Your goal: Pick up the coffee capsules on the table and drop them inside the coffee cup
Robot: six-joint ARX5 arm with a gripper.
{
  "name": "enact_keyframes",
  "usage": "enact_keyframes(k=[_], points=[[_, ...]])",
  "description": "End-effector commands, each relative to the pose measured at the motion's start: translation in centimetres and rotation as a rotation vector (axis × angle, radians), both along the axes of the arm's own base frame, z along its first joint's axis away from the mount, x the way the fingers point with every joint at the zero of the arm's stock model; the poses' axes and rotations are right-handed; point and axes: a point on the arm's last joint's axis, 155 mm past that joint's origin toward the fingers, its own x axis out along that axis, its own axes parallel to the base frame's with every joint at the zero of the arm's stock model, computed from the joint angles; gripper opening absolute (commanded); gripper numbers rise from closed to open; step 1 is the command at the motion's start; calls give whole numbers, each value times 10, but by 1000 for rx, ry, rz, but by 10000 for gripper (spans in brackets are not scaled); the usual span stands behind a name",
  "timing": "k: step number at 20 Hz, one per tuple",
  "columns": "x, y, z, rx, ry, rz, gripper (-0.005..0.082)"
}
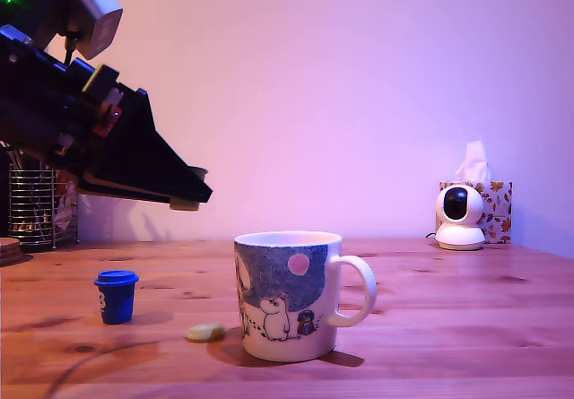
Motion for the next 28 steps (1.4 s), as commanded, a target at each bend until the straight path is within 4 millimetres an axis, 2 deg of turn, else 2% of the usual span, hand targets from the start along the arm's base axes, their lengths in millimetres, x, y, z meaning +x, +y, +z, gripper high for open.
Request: enact_keyframes(k=[1, 7, 11, 17, 22, 28], points=[[0, 0, 3, -3, -15, -3, 160], [-7, -9, 8, 13, 48, -20, 160], [-7, -19, 31, 51, 85, -36, 160], [-7, -27, 51, 102, 80, -30, 160], [-6, -32, 44, 128, 74, -25, 160], [4, -44, 16, 163, 120, -35, 160]])
